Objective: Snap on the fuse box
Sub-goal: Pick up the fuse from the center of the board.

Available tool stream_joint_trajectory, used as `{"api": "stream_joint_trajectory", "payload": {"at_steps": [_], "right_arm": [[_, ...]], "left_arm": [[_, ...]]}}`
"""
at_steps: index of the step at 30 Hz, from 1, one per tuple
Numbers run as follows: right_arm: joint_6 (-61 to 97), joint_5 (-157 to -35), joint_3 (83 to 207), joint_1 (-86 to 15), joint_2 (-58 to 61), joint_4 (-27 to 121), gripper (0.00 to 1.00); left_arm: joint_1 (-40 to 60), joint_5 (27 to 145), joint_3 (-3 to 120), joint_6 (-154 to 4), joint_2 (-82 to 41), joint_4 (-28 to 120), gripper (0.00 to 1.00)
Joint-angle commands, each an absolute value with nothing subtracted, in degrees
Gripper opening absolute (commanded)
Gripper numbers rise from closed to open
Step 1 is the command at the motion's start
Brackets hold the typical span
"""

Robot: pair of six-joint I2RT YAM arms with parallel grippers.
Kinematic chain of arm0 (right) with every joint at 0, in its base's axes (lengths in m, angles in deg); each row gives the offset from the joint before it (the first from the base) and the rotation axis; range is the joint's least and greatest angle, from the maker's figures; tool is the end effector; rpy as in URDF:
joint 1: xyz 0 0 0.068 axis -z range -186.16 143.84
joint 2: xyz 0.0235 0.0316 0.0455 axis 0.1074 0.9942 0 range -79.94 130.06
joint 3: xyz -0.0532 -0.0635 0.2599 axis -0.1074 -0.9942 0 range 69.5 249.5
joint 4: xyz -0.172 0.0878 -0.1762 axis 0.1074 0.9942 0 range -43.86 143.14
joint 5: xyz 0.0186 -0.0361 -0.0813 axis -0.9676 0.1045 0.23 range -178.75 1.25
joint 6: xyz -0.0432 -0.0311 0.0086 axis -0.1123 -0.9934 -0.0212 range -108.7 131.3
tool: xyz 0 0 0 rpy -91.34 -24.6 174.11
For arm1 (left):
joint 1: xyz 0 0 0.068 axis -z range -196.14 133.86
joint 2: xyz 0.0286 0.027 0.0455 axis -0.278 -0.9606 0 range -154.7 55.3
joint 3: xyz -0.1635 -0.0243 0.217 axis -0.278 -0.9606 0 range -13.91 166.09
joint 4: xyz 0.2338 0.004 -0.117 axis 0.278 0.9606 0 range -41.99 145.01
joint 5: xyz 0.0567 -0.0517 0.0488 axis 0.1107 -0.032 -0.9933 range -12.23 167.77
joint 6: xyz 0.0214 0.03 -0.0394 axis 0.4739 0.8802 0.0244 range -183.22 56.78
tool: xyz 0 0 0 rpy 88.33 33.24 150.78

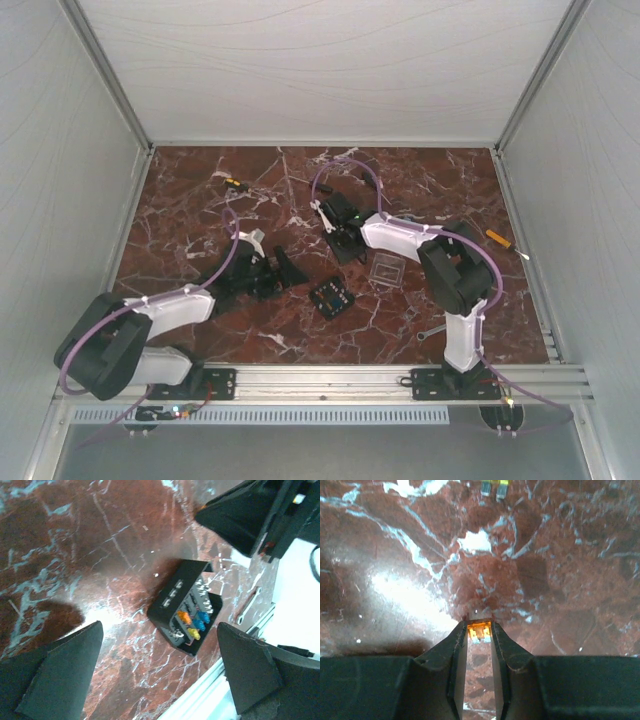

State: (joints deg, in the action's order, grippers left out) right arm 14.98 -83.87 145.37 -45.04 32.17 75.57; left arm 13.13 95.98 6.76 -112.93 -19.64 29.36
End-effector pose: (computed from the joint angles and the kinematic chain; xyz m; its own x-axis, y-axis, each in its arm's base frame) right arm 0.3113 0.2471 0.1619 -0.7462 -0.5196 -0.4162 -0.5514 0.8327 -0.0510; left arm 0.1958 -0.1225 0.1417 -0.8519 -0.3532 -0.3868 0.0561 0.6727 -0.7378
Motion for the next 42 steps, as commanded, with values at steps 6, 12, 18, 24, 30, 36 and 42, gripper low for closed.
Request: {"api": "stream_joint_trajectory", "payload": {"at_steps": [6,12,18,24,30,36,42], "right_arm": [[24.0,-86.72,140.2,-44.76,17.69,73.71,0.07],[31.54,-90.14,134.91,-45.84,6.19,68.19,0.07],[39.36,-92.67,129.09,-47.36,-4.15,61.38,0.06],[44.6,-92.31,125.1,-48.48,-11.03,57.52,0.05],[47.26,-92.0,122.76,-49.07,-14.2,56.48,0.04],[48.99,-91.21,120.93,-49.05,-16.0,55.49,0.04],[49.87,-91.43,120.34,-49.14,-16.4,54.97,0.04]], "left_arm": [[16.73,90.15,6.91,-110.45,-11.02,20.75,0.91],[24.23,79.63,4.35,-107.51,-5.02,13.33,0.85],[31.4,71.27,5.25,-98.77,-4.32,7.18,0.68],[36.37,66.28,7.52,-93.37,-8.33,1.43,0.58],[37.67,65.17,9.29,-91.36,-12.19,-4.0,0.47],[39.37,66.2,9.63,-88.53,-13.25,-8.08,0.43],[39.98,63.97,10.99,-87.84,-15.1,-8.16,0.4]]}}
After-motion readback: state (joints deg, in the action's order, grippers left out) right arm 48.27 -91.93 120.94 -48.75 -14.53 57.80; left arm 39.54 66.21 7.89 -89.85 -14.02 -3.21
